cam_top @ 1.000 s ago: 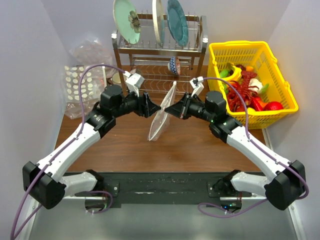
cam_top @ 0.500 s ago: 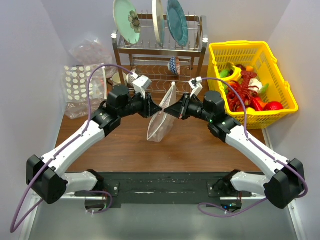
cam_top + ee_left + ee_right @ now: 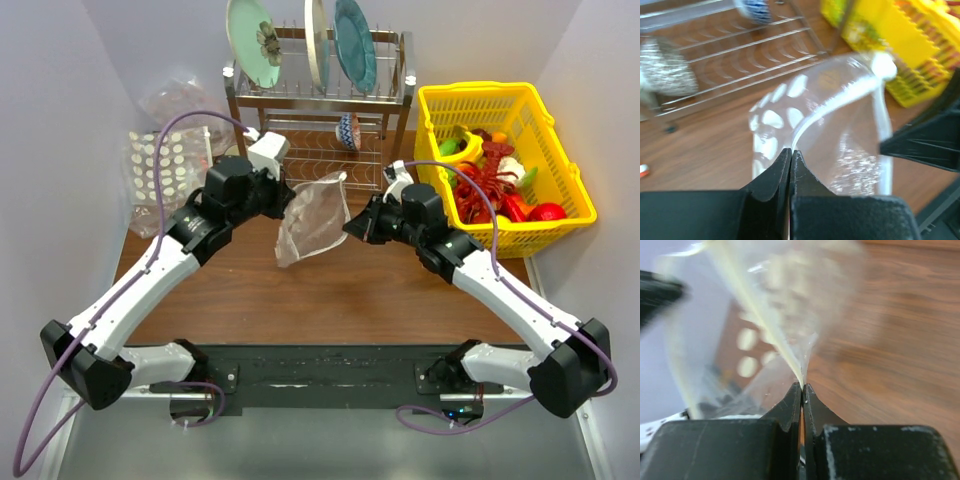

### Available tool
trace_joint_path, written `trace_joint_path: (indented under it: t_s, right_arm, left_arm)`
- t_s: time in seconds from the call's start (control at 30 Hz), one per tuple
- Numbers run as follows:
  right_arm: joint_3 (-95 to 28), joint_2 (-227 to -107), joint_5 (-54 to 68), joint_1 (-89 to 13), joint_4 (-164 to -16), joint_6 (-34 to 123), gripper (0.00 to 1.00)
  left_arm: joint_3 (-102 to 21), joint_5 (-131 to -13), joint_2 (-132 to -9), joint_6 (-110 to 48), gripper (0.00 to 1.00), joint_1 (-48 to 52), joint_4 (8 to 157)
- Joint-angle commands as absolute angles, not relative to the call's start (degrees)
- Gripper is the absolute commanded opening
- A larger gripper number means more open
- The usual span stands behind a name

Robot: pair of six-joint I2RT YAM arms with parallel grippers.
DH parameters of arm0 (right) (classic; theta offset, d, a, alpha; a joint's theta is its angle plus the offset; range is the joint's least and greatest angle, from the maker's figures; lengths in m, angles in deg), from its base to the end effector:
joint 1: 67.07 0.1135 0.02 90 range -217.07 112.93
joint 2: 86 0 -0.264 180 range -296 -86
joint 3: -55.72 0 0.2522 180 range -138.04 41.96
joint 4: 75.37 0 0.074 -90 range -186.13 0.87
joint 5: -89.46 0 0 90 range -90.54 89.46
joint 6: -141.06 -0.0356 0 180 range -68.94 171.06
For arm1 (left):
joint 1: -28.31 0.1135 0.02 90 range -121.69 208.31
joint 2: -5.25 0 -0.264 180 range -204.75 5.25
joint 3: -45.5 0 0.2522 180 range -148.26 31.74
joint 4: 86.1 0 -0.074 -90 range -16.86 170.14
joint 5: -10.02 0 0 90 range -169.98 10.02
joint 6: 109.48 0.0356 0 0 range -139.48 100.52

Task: Place the food in the zip-top bag and seal the zipper
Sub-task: Open the zipper of the food storage bag at the center of the board.

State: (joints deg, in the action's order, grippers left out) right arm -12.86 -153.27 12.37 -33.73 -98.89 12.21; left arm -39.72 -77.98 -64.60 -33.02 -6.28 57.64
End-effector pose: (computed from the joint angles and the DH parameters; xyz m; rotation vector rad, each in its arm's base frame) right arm 0.2218 0.1555 0.3217 -0.0583 2.0988 1.0200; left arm 0.2254 -0.1569 0.3891 0.3853 1.9434 -0.5879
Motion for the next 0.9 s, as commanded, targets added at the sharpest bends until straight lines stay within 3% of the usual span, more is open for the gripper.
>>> trace_joint_path:
  t_s: [0.0,0.2,0.3,0.33,0.43,0.8,0.87]
  right_arm:
    - [-15.4,-152.9,5.8,-33.7,-105.5,14.7,0.0]
    - [-16.0,-157.4,7.0,-33.6,-106.2,14.1,0.01]
    - [-17.0,-160.0,9.6,-33.7,-106.6,15.3,0.1]
    - [-17.4,-160.4,9.7,-33.6,-106.6,15.6,0.2]
    - [-17.5,-159.6,9.7,-33.6,-105.7,16.4,0.33]
    - [-27.6,-153.9,1.8,-33.8,-117.1,25.0,0.54]
    - [-30.6,-153.5,-0.4,-33.9,-119.3,25.8,0.54]
  left_arm:
    - [-43.1,-92.1,-62.9,-28.6,0.0,-6.5,51.3]
    - [-40.5,-92.5,-63.5,-27.7,0.0,-6.8,53.1]
    - [-38.1,-90.4,-64.1,-27.9,0.0,-7.4,55.7]
    - [-37.5,-90.0,-64.4,-27.9,0.0,-7.6,56.3]
    - [-37.1,-88.6,-65.1,-27.6,0.0,-7.6,57.7]
    - [-40.1,-84.6,-70.1,-26.7,0.0,-7.6,56.9]
    - [-40.2,-84.2,-71.0,-26.7,0.0,-7.7,57.5]
